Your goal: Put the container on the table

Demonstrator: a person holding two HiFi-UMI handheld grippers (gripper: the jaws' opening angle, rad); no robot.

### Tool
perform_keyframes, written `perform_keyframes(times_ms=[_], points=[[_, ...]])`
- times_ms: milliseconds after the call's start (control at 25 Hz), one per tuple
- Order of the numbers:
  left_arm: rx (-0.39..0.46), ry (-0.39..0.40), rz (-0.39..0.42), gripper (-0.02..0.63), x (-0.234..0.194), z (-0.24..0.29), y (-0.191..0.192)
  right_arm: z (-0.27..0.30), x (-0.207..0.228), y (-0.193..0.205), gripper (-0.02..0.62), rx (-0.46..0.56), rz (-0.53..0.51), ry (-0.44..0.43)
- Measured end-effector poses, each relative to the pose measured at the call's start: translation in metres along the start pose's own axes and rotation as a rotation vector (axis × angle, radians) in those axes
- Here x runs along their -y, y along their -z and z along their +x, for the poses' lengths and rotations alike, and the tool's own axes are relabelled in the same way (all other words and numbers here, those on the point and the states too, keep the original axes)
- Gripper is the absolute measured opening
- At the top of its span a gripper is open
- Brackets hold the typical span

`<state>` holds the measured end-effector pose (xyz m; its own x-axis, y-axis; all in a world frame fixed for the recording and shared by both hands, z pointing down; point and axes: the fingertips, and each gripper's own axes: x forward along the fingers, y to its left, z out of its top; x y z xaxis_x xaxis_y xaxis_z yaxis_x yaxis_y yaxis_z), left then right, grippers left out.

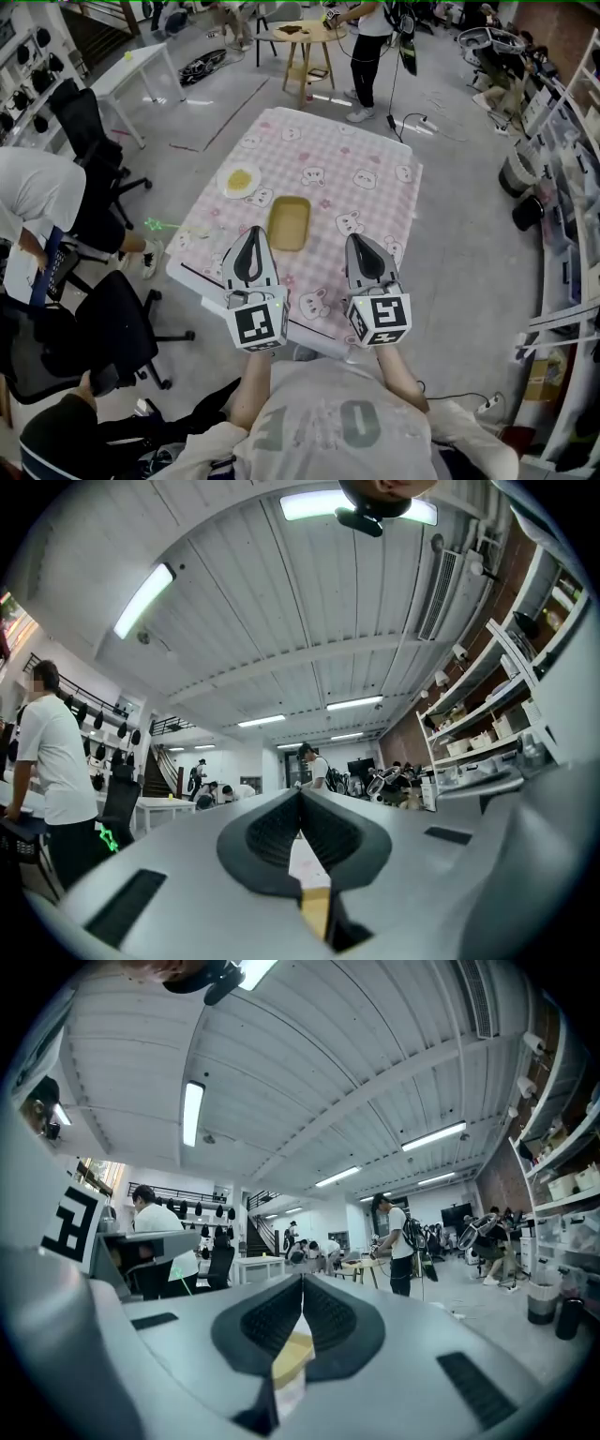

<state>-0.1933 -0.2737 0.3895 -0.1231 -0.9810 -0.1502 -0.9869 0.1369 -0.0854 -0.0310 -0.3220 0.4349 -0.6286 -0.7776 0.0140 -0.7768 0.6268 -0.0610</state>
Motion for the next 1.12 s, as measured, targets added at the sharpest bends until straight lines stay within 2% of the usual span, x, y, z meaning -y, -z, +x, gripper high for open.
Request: perform_keyframes(times_ms=[160,400,1120], points=[[-0.054,-0.03,0.019,0.028,0.002,-0.009,0.02,-0.002,-0.003,0.006,0.029,-0.013,-0.008,-0.013],[-0.042,-0.05,0.076,0.028,-0.01,-0.009,0.021,0.003,-0.012,0.01,0.029,-0.012,-0.001,-0.019],[-0.072,-0.066,0.022,0.028,-0.023,-0.011,0.031,0.007,-0.017,0.015,0.029,-0.028,-0.003,-0.022]])
